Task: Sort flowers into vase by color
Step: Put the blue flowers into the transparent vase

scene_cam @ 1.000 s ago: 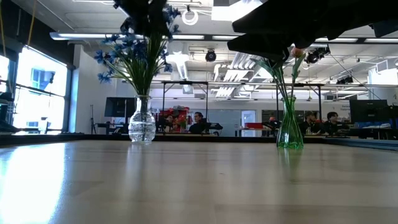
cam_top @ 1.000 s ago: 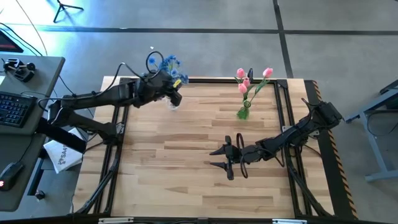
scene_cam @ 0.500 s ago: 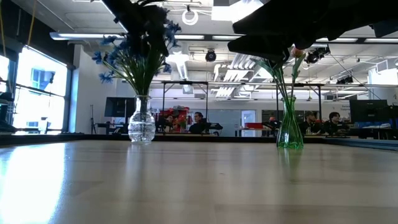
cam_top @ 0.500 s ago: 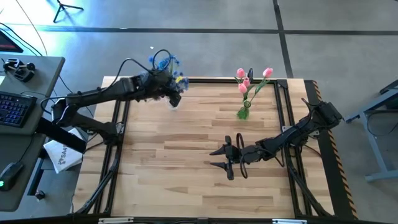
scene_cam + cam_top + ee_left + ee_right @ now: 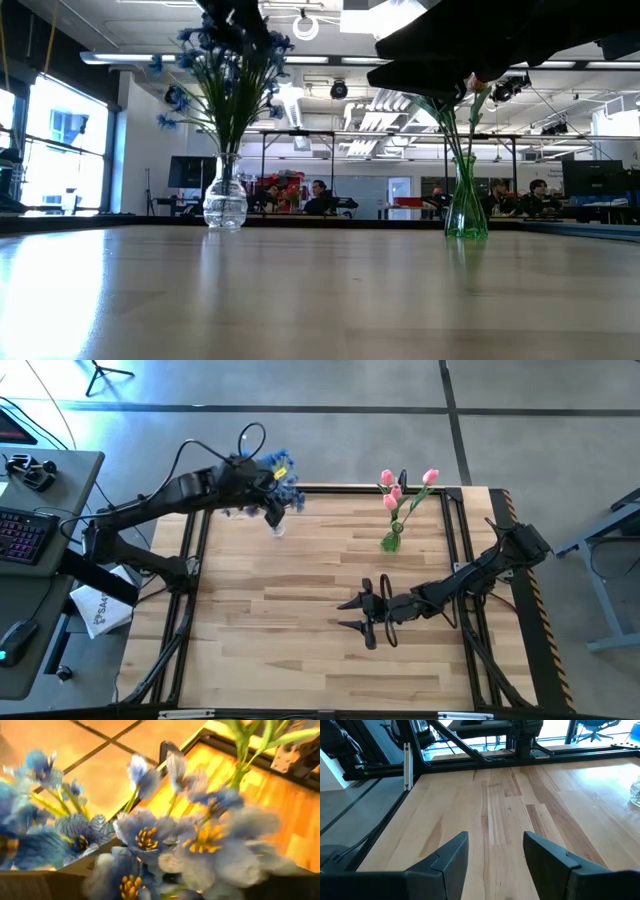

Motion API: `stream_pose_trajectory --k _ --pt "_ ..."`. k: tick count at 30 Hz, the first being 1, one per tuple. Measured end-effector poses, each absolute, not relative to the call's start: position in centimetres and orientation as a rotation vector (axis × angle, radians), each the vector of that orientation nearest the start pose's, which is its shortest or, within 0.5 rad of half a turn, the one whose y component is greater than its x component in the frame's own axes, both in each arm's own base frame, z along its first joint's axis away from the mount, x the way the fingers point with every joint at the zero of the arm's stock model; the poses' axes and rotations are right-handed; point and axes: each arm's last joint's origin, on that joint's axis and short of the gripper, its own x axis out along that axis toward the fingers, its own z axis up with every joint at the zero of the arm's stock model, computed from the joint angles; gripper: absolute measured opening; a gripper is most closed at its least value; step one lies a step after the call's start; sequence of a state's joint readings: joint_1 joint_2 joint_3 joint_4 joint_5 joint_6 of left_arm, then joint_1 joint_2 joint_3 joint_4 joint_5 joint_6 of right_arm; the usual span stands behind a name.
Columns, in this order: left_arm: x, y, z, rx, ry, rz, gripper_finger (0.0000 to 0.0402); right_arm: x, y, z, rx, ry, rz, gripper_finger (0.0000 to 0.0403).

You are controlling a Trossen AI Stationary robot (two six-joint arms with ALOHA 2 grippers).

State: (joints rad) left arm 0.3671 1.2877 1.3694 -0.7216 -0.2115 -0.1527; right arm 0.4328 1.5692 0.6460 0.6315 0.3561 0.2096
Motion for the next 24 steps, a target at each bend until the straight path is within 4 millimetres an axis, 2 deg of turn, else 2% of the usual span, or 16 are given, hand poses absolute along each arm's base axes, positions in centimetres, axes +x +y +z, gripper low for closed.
stream_pose_trajectory --k 4,7,15,21,24 --pt "24.5 9.5 38.6 -0.186 0.582 0.587 0.0258 28.2 11.9 18.1 0.096 0.276 0.047 0.0184" --pt "24.5 9.1 38.4 -0.175 0.602 0.592 0.0237 28.2 11.9 18.1 0.096 0.277 0.047 0.0184" --pt "24.1 8.5 37.8 -0.137 0.671 0.735 0.0119 28.2 11.9 18.0 0.094 0.282 0.047 0.0184" --pt "24.4 8.4 35.3 -0.150 0.726 0.743 0.0024 28.2 11.9 18.0 0.094 0.282 0.047 0.0184" --pt "24.5 8.4 34.5 -0.160 0.740 0.752 0.0005 28.2 11.9 18.0 0.094 0.282 0.047 0.0184"
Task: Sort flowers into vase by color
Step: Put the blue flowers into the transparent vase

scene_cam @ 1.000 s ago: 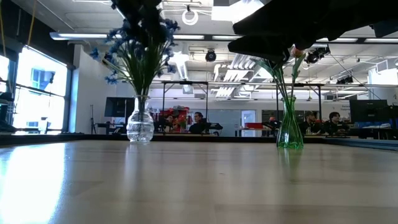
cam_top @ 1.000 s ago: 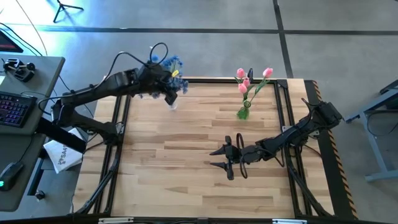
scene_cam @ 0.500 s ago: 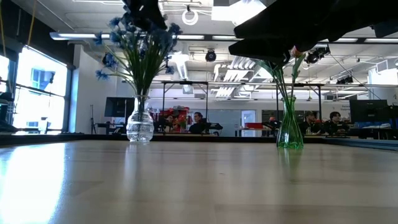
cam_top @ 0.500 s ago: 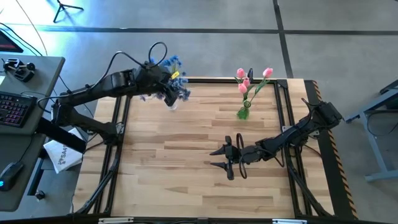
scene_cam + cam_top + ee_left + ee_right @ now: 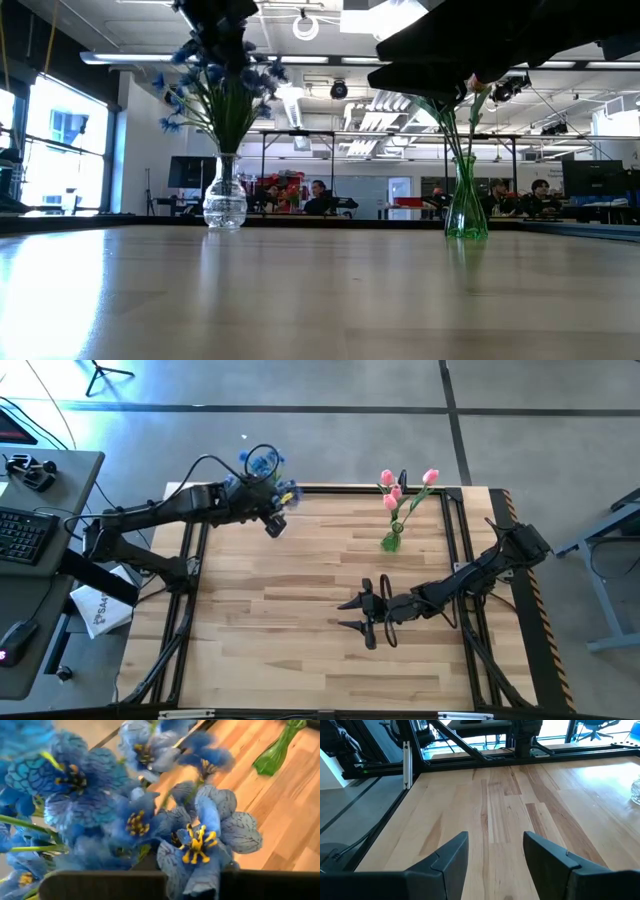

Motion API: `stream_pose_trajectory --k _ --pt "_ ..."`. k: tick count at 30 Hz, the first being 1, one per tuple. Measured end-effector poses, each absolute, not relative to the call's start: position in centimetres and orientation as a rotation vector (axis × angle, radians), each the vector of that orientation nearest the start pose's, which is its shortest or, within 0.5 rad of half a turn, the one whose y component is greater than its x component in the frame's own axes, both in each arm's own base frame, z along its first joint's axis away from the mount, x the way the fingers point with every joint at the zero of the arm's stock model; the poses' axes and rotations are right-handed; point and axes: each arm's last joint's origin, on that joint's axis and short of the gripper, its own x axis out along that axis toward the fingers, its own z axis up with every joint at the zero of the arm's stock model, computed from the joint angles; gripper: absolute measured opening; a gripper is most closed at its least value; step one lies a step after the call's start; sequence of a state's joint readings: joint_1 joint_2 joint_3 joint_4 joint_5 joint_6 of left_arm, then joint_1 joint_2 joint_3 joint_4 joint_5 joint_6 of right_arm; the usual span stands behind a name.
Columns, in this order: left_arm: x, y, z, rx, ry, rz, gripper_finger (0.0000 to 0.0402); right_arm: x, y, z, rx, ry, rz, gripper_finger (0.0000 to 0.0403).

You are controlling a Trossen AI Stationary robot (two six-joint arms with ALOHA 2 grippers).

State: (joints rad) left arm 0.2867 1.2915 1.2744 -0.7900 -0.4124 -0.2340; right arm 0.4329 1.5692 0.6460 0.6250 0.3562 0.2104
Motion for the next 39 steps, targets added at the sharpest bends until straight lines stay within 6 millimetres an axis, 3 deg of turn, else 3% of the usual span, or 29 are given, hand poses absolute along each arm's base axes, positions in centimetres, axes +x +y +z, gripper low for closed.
stream_pose_trajectory --k 7,18,27,31,35,39 --pt "24.4 7.9 37.3 -0.195 0.646 0.704 0.0044 28.2 11.9 18.0 0.094 0.282 0.046 0.0184" --pt "23.8 7.6 40.5 -0.214 0.593 0.664 0.0167 28.2 11.9 18.0 0.104 0.282 0.045 0.0184" --pt "22.9 6.2 43.5 -0.154 0.551 0.621 0.0168 28.2 11.9 18.0 0.101 0.283 0.046 0.0184" --pt "23.9 4.8 43.4 -0.093 0.512 0.607 0.0152 28.2 11.9 18.0 0.100 0.283 0.045 0.0184" --pt "25.9 4.2 41.5 -0.061 0.495 0.592 0.0133 28.2 11.9 18.0 0.100 0.283 0.045 0.0184" --pt "26.9 5.2 38.8 0.035 0.559 0.798 0.0116 28.2 11.9 18.0 0.103 0.283 0.045 0.0184"
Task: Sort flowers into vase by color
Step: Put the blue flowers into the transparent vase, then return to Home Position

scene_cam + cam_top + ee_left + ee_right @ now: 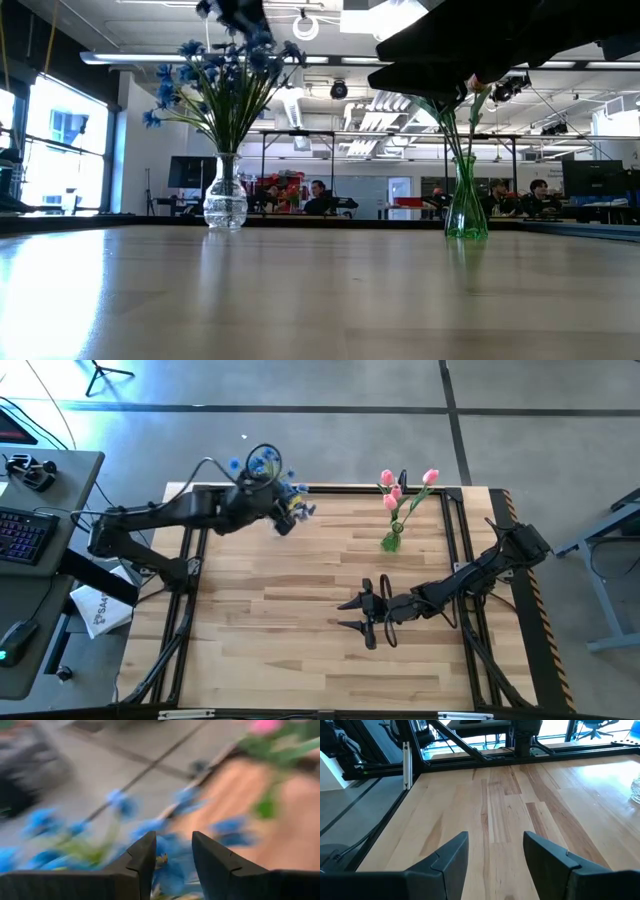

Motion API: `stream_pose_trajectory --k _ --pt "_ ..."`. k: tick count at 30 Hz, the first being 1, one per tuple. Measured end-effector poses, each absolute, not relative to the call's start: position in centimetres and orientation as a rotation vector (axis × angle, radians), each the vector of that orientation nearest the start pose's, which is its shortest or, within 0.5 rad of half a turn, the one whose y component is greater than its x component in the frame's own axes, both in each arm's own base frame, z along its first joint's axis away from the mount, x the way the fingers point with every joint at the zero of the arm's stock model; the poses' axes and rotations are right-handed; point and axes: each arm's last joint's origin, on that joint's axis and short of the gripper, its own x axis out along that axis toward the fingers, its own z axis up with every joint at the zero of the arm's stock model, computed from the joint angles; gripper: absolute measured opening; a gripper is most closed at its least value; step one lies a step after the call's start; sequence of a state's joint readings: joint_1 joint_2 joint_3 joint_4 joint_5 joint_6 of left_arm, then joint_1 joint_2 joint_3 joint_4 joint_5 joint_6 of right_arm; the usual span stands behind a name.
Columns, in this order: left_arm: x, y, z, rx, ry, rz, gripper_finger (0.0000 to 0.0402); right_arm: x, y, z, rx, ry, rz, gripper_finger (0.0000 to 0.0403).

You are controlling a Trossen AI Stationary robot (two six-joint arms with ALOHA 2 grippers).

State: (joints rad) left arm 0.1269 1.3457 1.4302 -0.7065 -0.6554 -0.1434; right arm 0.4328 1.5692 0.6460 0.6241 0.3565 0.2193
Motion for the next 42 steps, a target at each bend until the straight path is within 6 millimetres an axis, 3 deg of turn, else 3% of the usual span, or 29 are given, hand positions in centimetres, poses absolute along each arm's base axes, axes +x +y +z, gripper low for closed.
stream_pose_trajectory --k 6,10,13,19,25,32,35,37,42 --pt "27.4 7.4 34.8 0.026 0.700 0.923 0.0095 28.2 11.9 18.0 0.107 0.283 0.044 0.0184" --pt "27.4 8.0 33.8 0.005 0.741 0.909 0.0086 28.2 11.9 18.0 0.108 0.290 0.043 0.0184" --pt "27.4 7.5 35.0 0.029 0.709 0.883 0.0082 28.2 11.9 18.0 0.108 0.291 0.043 0.0184" --pt "26.6 5.9 39.3 -0.005 0.568 0.805 0.0081 28.2 11.9 17.9 0.106 0.294 0.043 0.0184" --pt "25.9 4.5 41.5 -0.020 0.521 0.660 0.0080 28.1 12.0 17.9 0.107 0.296 0.045 0.0184" --pt "23.8 -1.0 42.6 -0.008 0.530 0.451 0.0080 25.3 12.0 19.8 0.185 0.420 0.021 0.0184" --pt "23.0 -4.2 41.2 0.000 0.592 0.418 0.0080 23.1 11.9 20.9 0.214 0.491 -0.016 0.0184" --pt "22.5 -6.3 39.2 0.021 0.637 0.417 0.0080 21.5 11.9 21.3 0.210 0.543 -0.043 0.0184" --pt "21.3 -10.0 31.6 -0.010 0.726 0.444 0.0080 18.7 11.3 20.7 0.239 0.697 -0.170 0.0184"
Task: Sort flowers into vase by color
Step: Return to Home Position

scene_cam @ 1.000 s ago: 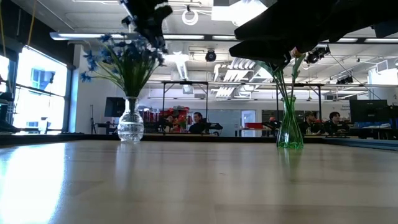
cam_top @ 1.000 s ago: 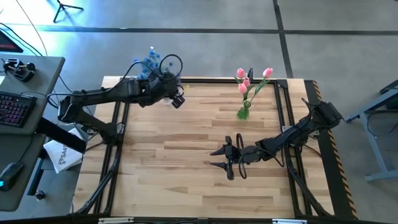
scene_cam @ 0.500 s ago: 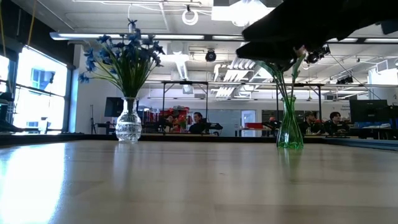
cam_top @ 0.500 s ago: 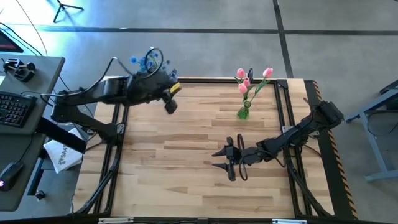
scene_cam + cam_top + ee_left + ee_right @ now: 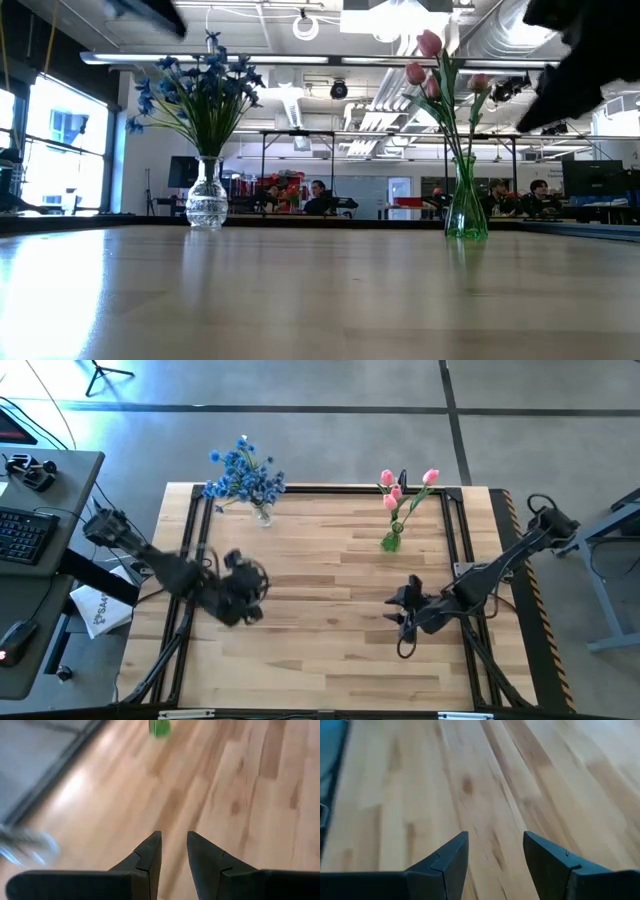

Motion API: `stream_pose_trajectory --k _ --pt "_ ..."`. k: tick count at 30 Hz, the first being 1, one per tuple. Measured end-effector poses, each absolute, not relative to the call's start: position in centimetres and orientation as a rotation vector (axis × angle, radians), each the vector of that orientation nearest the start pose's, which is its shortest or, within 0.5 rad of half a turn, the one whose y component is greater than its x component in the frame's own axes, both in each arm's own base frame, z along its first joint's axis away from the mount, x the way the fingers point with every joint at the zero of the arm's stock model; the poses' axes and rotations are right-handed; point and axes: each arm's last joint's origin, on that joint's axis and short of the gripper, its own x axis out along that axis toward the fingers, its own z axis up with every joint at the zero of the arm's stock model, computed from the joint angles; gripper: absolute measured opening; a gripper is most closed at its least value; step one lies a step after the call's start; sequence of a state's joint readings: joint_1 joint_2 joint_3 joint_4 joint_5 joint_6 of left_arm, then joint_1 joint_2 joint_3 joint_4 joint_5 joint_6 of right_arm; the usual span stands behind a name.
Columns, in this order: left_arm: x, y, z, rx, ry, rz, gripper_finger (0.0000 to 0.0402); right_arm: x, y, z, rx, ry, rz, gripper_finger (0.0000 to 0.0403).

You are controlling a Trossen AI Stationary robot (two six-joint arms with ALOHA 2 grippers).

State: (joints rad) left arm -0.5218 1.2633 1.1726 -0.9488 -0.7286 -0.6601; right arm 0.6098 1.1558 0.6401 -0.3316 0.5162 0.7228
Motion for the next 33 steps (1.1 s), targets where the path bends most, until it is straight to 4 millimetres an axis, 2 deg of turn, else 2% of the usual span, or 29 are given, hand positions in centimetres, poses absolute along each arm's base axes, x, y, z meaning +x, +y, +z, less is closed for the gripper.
stream_pose_trajectory --k 5,7,10,12,17,25,33 --pt "20.1 -11.7 23.6 -0.221 0.682 0.472 0.0080 17.6 10.4 17.5 0.291 0.750 -0.252 0.0184" --pt "19.8 -12.1 21.1 -0.305 0.626 0.443 0.0080 17.3 10.1 16.0 0.313 0.745 -0.267 0.0184" --pt "19.4 -12.1 18.3 -0.395 0.535 0.391 0.0080 17.1 9.7 14.6 0.338 0.699 -0.260 0.0184" --pt "19.2 -11.9 17.1 -0.415 0.491 0.360 0.0080 17.1 9.2 14.3 0.325 0.670 -0.290 0.0184" --pt "19.1 -11.1 16.3 -0.371 0.411 0.379 0.0080 17.3 7.1 14.6 0.294 0.608 -0.457 0.0184" --pt "19.7 -10.2 16.5 -0.310 0.377 0.435 0.0080 17.5 1.6 15.0 0.256 0.638 -0.744 0.0184" --pt "19.8 -10.0 16.5 -0.311 0.376 0.445 0.0080 17.7 -2.4 15.0 0.248 0.671 -0.872 0.0184"
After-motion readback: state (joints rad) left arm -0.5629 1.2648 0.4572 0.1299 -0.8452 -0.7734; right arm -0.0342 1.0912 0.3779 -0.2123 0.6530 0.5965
